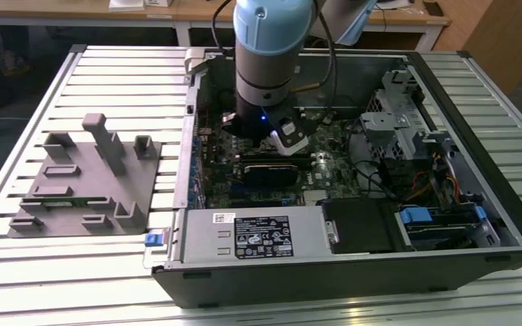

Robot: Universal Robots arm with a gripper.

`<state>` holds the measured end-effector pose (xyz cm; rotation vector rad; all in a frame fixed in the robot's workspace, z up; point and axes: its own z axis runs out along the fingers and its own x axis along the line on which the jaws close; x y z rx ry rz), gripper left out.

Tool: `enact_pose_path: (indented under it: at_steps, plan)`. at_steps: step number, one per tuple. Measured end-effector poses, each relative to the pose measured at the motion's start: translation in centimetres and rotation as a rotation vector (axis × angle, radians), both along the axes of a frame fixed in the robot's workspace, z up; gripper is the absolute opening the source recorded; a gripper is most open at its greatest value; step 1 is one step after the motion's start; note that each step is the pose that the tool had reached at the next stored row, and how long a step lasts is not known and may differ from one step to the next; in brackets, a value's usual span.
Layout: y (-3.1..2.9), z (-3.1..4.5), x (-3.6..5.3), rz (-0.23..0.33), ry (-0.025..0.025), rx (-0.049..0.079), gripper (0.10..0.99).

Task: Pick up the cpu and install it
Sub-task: 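Install the second cpu locking lever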

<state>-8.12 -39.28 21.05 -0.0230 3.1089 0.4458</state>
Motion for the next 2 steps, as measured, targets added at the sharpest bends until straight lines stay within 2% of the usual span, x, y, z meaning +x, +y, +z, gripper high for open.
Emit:
enact_pose_path:
  at_steps: [2]
  plan:
    - [0.00, 0.29, 0.00, 0.000, -0.0001, 0.003, 0.106]
